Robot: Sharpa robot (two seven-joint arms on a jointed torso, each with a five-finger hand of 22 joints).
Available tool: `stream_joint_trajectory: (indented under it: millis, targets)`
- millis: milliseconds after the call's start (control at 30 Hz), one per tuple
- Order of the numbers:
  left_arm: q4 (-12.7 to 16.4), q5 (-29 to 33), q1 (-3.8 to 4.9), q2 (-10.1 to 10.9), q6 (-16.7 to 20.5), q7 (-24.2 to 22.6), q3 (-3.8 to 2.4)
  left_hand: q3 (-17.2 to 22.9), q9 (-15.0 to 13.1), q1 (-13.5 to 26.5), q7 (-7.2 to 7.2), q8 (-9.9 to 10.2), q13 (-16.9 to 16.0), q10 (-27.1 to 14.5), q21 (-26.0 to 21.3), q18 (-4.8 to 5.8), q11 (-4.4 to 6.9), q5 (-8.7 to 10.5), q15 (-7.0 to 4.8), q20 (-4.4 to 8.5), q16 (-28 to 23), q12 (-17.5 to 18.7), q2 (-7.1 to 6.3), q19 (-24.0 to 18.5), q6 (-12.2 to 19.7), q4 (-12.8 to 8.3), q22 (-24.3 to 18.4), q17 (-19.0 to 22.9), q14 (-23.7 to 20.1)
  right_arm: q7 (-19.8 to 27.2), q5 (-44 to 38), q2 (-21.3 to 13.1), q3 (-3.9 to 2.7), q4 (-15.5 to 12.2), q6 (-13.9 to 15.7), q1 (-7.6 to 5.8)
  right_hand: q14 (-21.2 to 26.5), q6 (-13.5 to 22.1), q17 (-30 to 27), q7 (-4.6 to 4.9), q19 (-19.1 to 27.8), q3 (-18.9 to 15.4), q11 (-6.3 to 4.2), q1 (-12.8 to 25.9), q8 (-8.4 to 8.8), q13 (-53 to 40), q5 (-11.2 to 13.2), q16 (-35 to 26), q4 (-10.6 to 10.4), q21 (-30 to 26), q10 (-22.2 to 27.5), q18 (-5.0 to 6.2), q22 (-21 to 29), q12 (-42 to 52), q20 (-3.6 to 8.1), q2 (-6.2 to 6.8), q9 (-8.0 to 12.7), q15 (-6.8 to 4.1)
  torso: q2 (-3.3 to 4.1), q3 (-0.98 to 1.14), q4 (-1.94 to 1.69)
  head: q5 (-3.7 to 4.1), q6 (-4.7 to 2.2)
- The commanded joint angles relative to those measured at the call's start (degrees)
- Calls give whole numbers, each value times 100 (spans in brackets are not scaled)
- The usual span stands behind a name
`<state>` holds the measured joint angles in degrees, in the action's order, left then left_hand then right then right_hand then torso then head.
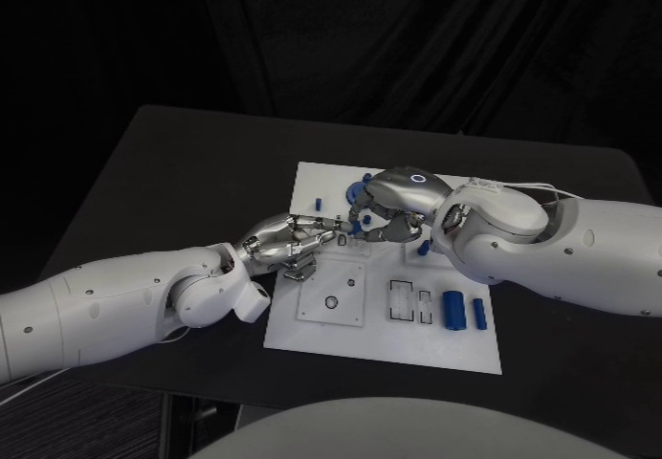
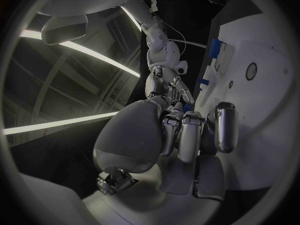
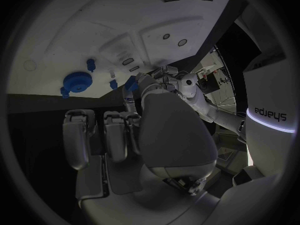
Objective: Assemble the parts on the task board
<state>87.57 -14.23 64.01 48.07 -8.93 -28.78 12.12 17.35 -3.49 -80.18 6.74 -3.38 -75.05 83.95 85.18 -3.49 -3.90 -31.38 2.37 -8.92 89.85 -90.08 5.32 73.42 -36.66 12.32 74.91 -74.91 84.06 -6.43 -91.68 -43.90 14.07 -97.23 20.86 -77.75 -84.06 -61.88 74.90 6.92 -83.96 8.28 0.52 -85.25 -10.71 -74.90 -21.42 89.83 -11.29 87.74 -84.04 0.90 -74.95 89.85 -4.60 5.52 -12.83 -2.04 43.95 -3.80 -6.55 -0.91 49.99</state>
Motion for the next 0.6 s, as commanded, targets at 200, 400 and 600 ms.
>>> stream_joint_trajectory:
  millis: [200, 400, 600]
  targets:
    - [-12, 17, -11, -25, -80, 3, -3, 17, 2, 39, 28, -4, -1495, 605, -35, 17, 45, 71, -65, 60, 15, 8, 32, -2, 44, 57, 592, -1509, 594, 63, -41, -20, -3, -39, 165, 18, -594, -251, 1510, -283, -371, -26, -14, 71, -36, -1510, -12, 17, -4, -19, -596, -5, -1392, 15, 50, -15, -407, -34, 2, 10, 3, -4, 1]
    - [-21, 17, -12, -16, -74, 37, -3, 11, 2, 56, 39, -3, -1495, 605, -36, 18, 46, 102, -69, 66, 15, 8, 33, -2, 49, 72, 593, -1509, 594, 144, 125, -39, -3, -57, 252, 18, -594, -236, 1510, -282, -357, -58, -12, 136, -24, -1510, 43, 17, -39, -36, -596, 0, -1385, 15, 49, 10, -438, -32, 0, 10, 8, -29, 1]
    - [-28, 17, -13, -14, -76, 49, -3, 9, 2, 63, 45, -3, -1495, 605, -37, 17, 45, 112, -70, 67, 15, 8, 35, -4, 50, 79, 593, -1509, 594, 204, 217, -64, -3, -78, 283, 18, -594, -228, 1510, -282, -333, -68, -12, 158, -18, -1510, 65, 17, -53, -63, -596, 9, -1372, 15, 49, 19, -449, -33, -1, 11, 5, -23, 1]
